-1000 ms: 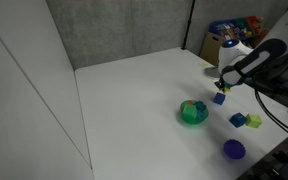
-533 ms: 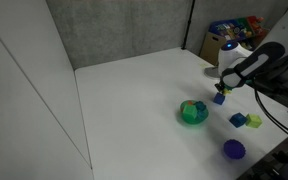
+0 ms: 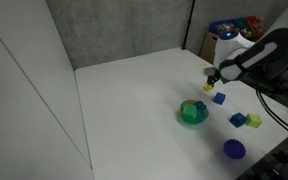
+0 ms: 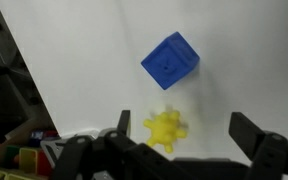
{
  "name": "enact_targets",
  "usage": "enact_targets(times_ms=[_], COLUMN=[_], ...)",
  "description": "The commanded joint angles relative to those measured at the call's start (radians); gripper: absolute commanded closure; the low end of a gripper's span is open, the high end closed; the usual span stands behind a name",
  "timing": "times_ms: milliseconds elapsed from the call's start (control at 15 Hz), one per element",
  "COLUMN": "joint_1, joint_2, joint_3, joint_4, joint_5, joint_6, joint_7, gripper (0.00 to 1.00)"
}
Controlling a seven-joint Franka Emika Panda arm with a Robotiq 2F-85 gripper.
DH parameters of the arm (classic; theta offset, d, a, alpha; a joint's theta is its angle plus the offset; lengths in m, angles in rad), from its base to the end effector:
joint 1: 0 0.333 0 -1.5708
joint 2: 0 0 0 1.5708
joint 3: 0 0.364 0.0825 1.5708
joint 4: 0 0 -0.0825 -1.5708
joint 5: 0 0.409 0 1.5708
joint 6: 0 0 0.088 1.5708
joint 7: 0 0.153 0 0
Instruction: Take the round yellow toy out of the bowl and put it on the table
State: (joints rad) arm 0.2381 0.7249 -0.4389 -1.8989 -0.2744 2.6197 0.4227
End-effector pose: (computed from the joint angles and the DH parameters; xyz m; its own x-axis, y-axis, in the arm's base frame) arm 0.6666 -0.1283 0.1246 0.9601 -0.2464 0.1323 -0.2789 -0.8771 0.3910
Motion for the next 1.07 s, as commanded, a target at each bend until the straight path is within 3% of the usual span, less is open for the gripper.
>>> enact_targets(times_ms=[0, 533, 1000], joint_1=[-0.012, -0.152, -0.193], joint_2=[-0.212, -0.551, -0.784], joint_3=[0.078, 0.337, 0.403], joint_4=[-0.118, -0.221, -0.265], joint_5=[-0.004, 0.186, 0.317], joint_6=[-0.031, -0.28, -0.587], joint_7=[-0.061, -0.266, -0.349], gripper=[0.0, 0.0, 0.0])
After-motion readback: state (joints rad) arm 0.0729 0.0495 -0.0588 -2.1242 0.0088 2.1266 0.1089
